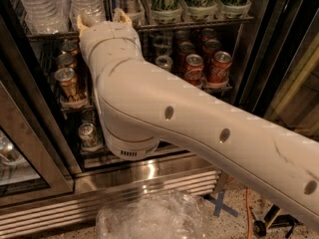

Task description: Pick redbull can from top shelf of fridge

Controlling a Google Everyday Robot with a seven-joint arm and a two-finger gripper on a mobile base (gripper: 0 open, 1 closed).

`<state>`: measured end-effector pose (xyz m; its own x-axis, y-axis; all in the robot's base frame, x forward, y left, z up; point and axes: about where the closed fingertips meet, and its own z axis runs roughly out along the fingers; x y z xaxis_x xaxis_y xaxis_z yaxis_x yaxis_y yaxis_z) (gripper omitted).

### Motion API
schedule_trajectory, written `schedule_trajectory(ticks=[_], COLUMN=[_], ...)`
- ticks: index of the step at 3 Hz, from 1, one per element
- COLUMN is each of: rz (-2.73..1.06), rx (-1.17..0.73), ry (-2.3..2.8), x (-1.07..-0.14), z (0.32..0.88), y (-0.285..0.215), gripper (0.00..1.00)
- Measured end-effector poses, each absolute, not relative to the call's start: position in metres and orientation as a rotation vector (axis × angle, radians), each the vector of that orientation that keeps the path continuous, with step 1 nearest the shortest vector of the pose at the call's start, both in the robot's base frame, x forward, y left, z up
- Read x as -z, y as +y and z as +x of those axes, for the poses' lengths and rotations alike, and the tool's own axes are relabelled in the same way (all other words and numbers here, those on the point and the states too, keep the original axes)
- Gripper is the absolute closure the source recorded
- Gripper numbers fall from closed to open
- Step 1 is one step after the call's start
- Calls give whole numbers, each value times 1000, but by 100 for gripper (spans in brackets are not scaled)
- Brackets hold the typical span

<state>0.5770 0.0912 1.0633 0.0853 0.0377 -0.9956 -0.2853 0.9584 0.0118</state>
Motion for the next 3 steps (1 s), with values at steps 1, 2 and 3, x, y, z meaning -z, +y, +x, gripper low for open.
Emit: schedule_trajectory(ticks=[1,2,3], rz=[-207,-203,-193], rx=[-212,-161,-113], ry=[1450,1440,1439], x=[-1069,-1066,-1060], z=[585,602,619], y=[89,83,77], gripper=[44,44,44])
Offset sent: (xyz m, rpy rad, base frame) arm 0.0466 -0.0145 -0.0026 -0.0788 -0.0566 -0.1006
